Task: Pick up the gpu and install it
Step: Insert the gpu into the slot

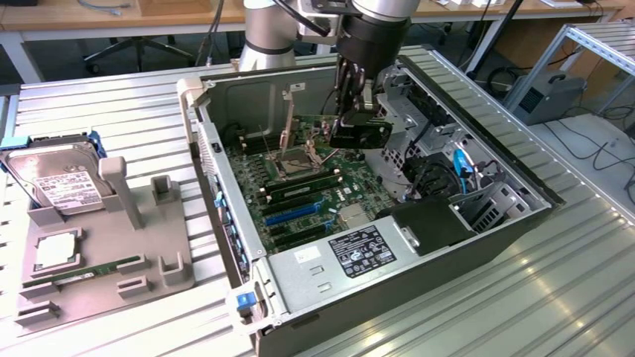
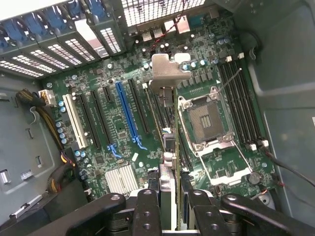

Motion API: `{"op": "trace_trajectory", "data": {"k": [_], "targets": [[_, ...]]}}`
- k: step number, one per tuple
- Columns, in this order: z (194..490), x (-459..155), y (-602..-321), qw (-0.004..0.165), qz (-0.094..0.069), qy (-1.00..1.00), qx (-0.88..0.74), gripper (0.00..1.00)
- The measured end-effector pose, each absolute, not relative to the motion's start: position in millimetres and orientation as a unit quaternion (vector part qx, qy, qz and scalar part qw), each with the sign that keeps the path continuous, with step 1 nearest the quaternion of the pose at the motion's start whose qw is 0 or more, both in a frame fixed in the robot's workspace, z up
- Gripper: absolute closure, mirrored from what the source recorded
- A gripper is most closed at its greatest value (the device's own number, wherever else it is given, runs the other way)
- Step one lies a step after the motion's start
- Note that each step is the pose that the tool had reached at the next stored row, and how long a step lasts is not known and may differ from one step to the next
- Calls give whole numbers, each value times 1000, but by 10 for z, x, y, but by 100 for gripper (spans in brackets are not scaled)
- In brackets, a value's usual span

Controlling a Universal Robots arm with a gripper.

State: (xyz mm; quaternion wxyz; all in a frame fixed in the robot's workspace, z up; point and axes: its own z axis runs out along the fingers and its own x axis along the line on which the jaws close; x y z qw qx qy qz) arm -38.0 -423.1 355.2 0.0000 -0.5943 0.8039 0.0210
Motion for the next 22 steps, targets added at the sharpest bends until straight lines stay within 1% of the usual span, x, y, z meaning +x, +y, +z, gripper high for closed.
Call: {"op": "trace_trajectory", "data": {"k": [22], "targets": [[3545,-380,-4230,0,21,795,-606,73]]}}
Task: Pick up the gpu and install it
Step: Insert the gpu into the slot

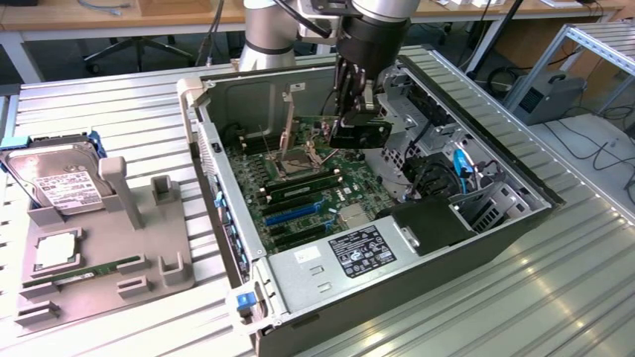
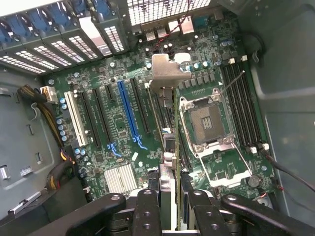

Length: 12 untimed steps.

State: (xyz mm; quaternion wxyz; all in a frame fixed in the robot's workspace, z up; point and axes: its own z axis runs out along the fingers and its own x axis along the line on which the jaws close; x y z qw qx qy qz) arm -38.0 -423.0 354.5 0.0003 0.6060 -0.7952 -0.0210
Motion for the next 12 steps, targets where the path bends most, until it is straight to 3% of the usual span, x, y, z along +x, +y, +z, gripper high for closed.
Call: {"op": "trace_trajectory", "data": {"k": [12], "targets": [[3542,-380,-4230,0,-21,-791,611,73]]}}
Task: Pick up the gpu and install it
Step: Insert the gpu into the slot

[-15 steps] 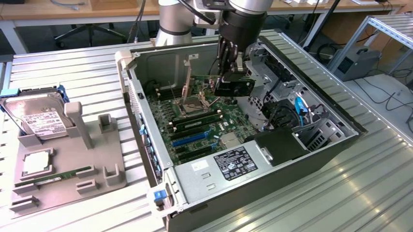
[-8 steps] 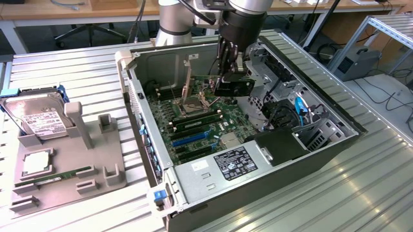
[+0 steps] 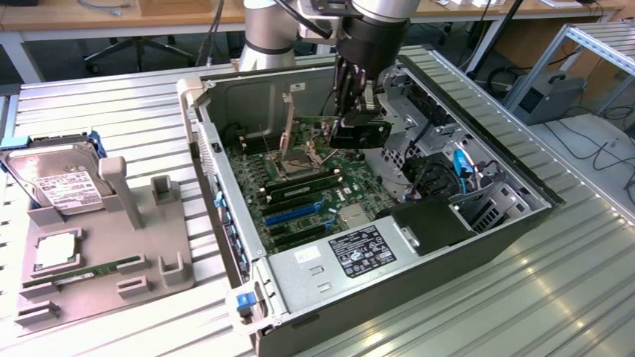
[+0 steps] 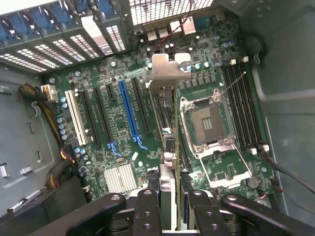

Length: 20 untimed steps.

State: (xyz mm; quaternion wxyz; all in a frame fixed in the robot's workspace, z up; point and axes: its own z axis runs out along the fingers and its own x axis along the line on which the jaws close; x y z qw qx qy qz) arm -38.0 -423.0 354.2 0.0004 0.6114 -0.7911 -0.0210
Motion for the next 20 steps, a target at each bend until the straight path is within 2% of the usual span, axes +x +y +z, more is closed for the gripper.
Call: {"op": "trace_trajectory", "data": {"k": [20], "targets": [[3537,-380,-4230,1,-21,-784,620,73]]}}
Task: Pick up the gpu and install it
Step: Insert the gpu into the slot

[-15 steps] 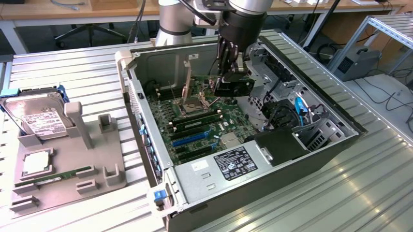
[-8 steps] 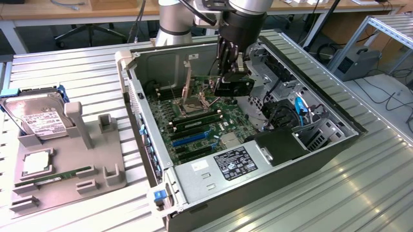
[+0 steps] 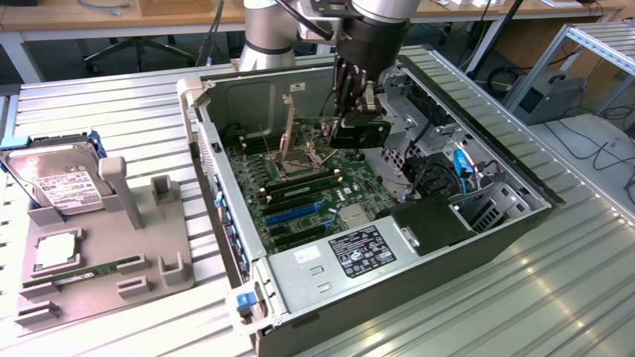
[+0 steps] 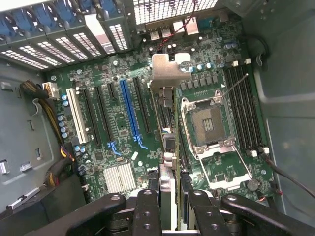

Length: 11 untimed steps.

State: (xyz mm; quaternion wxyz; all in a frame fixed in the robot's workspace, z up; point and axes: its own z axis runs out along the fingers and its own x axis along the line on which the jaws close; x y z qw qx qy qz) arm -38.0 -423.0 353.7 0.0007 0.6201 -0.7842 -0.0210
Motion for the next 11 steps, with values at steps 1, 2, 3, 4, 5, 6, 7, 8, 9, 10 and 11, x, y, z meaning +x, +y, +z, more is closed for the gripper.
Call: {"op": "trace_trajectory", "data": {"k": [1,2,3,4,5,6,7,8,9,10,11], "targets": [[3537,-380,-4230,1,-21,-784,621,73],[3537,-380,-4231,1,-21,-784,621,73],[3536,-380,-4230,1,-21,-783,621,73],[3536,-380,-4230,1,-21,-783,622,73],[3536,-380,-4230,1,-21,-783,622,73],[3536,-380,-4230,1,-21,-782,623,73],[3535,-380,-4230,1,-21,-782,623,73],[3535,-380,-4231,1,-21,-782,623,73],[3535,-380,-4230,1,-21,-781,624,73],[3535,-380,-4230,1,-21,-781,624,73],[3535,-380,-4231,1,-21,-780,625,73]]}}
